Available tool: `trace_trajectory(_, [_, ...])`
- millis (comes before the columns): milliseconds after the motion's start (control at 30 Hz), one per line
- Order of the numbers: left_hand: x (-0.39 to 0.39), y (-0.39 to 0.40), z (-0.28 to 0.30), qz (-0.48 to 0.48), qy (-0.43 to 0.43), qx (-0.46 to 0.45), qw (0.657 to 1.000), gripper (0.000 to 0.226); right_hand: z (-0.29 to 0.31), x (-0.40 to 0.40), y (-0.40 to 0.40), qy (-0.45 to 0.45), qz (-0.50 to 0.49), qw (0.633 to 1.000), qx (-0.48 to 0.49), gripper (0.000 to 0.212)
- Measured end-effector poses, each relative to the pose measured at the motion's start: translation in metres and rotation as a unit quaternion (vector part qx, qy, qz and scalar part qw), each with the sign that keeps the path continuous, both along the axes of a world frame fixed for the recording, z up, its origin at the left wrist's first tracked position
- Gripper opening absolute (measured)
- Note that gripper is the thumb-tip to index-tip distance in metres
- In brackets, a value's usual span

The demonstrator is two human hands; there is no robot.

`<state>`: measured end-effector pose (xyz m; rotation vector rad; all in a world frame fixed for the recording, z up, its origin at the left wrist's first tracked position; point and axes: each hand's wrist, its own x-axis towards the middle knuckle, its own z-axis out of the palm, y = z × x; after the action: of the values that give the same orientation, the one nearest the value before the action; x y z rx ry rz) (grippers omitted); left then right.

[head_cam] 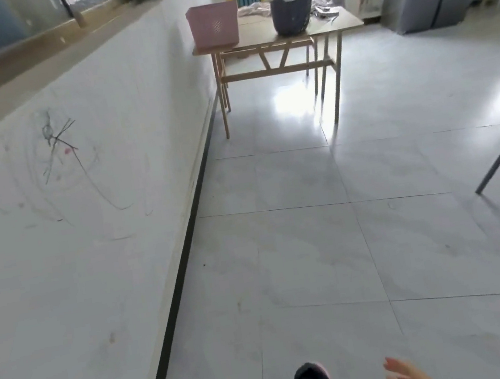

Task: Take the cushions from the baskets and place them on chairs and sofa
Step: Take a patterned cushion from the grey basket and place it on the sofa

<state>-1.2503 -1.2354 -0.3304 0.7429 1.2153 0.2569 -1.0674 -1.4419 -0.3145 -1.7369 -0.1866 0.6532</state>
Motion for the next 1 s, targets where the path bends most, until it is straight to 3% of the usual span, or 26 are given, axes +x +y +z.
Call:
trace_trajectory(33, [0.02,0.017,-0.002,-0.014,0.003,0.016,1.0,0.036,0.006,0.023,0.017,-0.015,0.001,1.0,-0.015,0.06])
trace_trajectory(133, [0.092,0.068,0.026,-0.08,-0.028,0.15,0.985,0.028,0.015,0.1,0.091,-0.05,0.079,0.994,-0.057,0.036])
trace_trajectory(233, [0.146,0.129,0.024,-0.127,-0.032,0.212,0.968,0.041,0.03,0.166,0.159,-0.056,0.099,0.992,-0.054,0.038])
trace_trajectory(300, [0.176,0.172,0.021,-0.15,-0.071,0.174,0.971,0.036,0.037,0.196,0.197,-0.057,0.088,0.993,-0.06,0.043])
trace_trajectory(367, [0.214,0.219,0.017,-0.155,-0.051,0.155,0.974,0.034,0.035,0.231,0.231,-0.02,0.086,0.993,-0.084,0.053])
trace_trajectory(467, [0.275,0.297,0.02,-0.114,0.04,0.183,0.976,0.037,0.032,0.283,0.285,0.0,0.064,0.994,-0.092,0.035])
trace_trajectory(567, [0.347,0.367,0.019,-0.14,-0.054,0.156,0.976,0.038,0.025,0.348,0.354,-0.033,0.038,0.997,-0.061,0.029])
trace_trajectory(733, [0.481,0.467,0.046,-0.225,-0.061,0.295,0.926,0.038,0.042,0.46,0.464,-0.082,0.049,0.994,-0.051,0.032])
trace_trajectory(867, [0.582,0.523,0.049,-0.261,-0.064,0.295,0.917,0.033,0.044,0.529,0.505,-0.063,0.002,0.997,-0.05,0.037])
trace_trajectory(1000, [0.682,0.569,0.022,-0.29,-0.046,0.26,0.92,0.033,0.023,0.613,0.536,-0.029,-0.063,0.996,-0.049,0.02])
